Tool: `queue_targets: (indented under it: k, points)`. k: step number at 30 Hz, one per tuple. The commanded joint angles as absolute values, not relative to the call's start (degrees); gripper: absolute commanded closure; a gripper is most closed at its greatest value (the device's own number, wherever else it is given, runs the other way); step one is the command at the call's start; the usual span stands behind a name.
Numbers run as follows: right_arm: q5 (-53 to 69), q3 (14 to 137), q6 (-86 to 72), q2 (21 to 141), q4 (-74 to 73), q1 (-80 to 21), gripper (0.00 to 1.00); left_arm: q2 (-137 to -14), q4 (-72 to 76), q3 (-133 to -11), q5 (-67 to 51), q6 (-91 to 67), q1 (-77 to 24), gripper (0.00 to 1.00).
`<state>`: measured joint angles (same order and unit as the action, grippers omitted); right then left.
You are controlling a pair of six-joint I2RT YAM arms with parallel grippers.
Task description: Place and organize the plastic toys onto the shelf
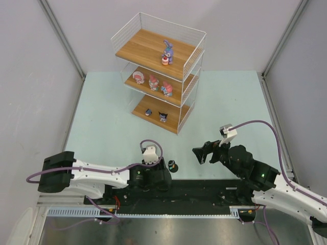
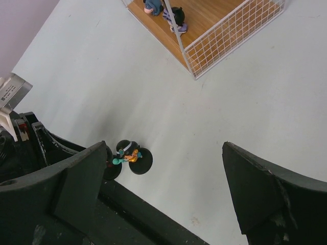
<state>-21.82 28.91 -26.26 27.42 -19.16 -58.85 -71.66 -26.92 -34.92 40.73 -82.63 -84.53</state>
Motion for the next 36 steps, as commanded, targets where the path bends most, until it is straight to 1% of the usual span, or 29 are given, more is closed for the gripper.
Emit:
queue_targets:
  k: [1, 7, 20, 29, 36]
  points:
    - [-20.83, 28.65, -25.49, 26.81, -18.19, -58.18, 0.0, -73.03, -29.26, -37.44, 43.42, -86.74, -84.9, 0.46]
    - [-20.22, 28.3, -25.4, 26.28, -18.19, -57.39, 0.01, -74.0, -29.79, -37.62, 43.5, -87.45, -84.9, 0.49]
    - [-18.55, 27.77, -25.58, 26.37, -17.84, -56.25, 0.0, -74.18, -29.71, -37.09, 43.95, -89.21, -84.9, 0.49]
    - [-18.11, 27.69, -25.58, 26.28, -18.02, -55.81, 0.0, -75.76, -29.62, -39.02, 44.82, -88.51, -84.82, 0.52]
    - [-18.1, 27.69, -25.58, 26.1, -18.37, -55.63, 0.0, -77.17, -29.62, -39.64, 44.82, -88.59, -84.82, 0.53]
